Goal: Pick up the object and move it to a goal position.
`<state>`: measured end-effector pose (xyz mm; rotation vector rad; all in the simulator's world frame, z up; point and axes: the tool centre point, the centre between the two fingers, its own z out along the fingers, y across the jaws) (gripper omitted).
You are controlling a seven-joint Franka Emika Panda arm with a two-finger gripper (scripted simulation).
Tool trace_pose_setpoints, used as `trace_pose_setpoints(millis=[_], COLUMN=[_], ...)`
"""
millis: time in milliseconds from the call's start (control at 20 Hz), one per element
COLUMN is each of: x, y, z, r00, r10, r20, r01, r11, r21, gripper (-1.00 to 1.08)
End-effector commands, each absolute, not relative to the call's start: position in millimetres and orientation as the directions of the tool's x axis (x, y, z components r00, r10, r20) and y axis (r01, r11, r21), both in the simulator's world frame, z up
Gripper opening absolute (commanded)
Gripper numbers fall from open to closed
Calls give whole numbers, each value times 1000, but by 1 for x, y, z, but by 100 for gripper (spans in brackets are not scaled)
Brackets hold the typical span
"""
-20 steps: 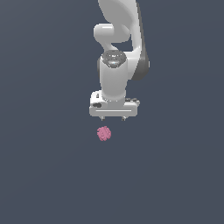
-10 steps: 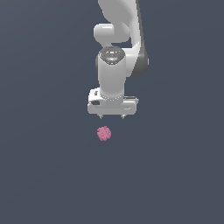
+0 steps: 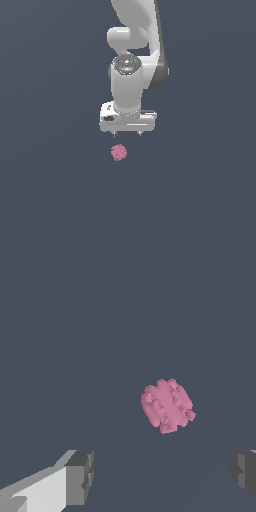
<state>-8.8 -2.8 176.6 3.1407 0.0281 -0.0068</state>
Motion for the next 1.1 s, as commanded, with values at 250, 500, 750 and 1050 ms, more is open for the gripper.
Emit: trace_pose_setpoints(millis=[250,500,750,1050], x=[-5,-2,1,3], y=[-11,-19,-29,-37], z=[160,143,123,104], r00=[994,977,945,906], r10=[112,214,326,423], r20=[-4,-4,-3,-2], r01=[112,214,326,423], r11=[-994,-977,-945,-906], r21=[2,3,3,1], gripper=[100,100,100,100])
